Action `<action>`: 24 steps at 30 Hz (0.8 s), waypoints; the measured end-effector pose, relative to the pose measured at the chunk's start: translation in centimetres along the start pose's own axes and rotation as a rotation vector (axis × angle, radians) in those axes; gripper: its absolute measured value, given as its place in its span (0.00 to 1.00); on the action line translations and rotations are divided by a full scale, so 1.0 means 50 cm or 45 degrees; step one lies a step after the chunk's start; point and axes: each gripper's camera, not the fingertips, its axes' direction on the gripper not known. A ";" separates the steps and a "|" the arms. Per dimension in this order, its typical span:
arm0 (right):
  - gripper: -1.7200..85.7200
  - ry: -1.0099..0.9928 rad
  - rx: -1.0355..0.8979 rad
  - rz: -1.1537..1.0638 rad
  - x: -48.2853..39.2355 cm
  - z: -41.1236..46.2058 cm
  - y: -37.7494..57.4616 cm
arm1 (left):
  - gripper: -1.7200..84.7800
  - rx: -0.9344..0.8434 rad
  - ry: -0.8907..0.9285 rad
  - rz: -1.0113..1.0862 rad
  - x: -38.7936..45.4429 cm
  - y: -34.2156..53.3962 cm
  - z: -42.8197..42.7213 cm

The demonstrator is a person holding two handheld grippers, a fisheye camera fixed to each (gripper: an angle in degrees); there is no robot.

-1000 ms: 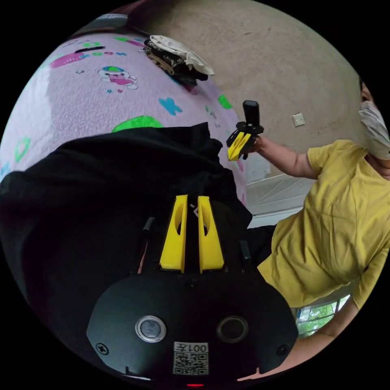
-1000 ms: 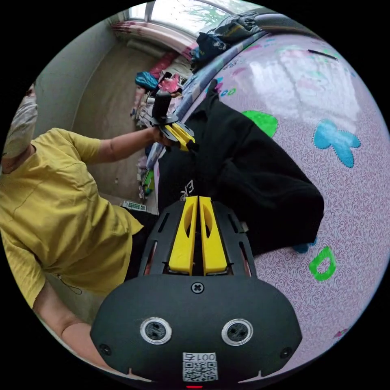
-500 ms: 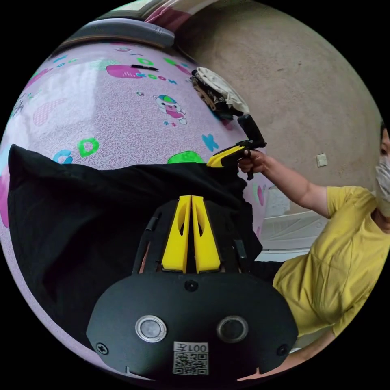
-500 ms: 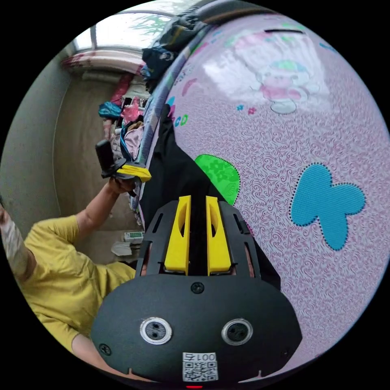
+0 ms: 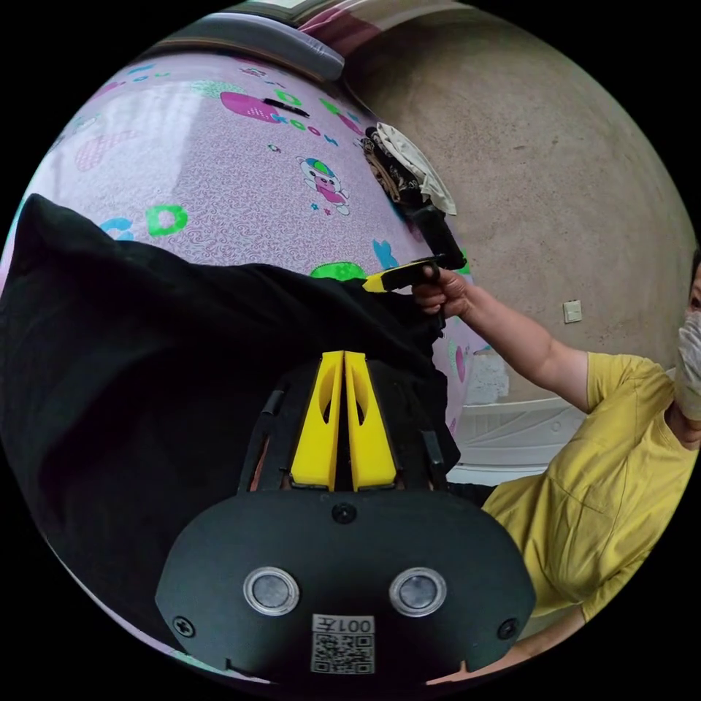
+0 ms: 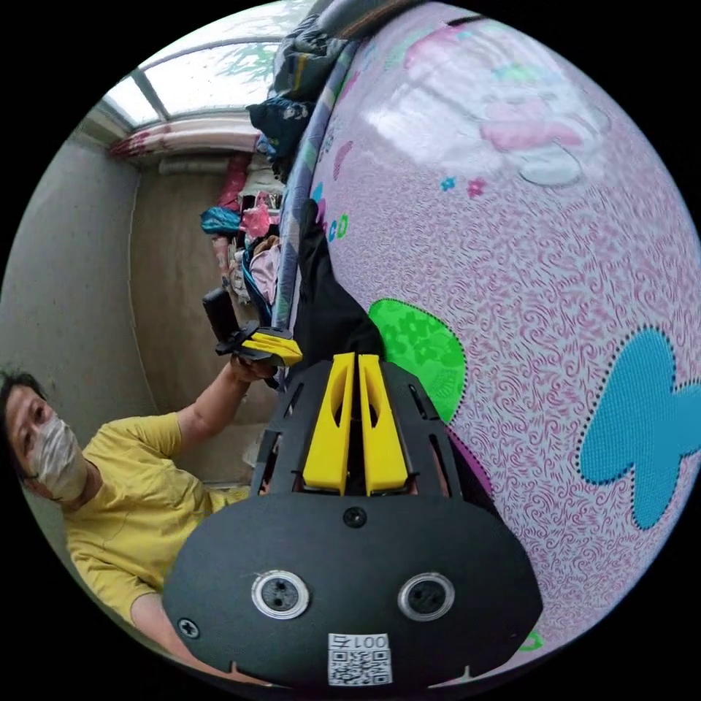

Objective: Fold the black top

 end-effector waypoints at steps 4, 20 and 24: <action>0.02 -0.029 0.176 -0.153 -0.064 -0.055 0.006 | 0.01 0.062 0.009 0.017 0.004 0.000 -0.041; 0.03 0.240 -0.076 -0.229 -0.172 0.004 0.241 | 0.02 0.057 0.045 0.092 0.036 -0.059 -0.106; 0.06 0.155 0.066 -0.176 -0.170 -0.026 0.272 | 0.03 -0.024 0.035 0.140 0.055 -0.104 -0.081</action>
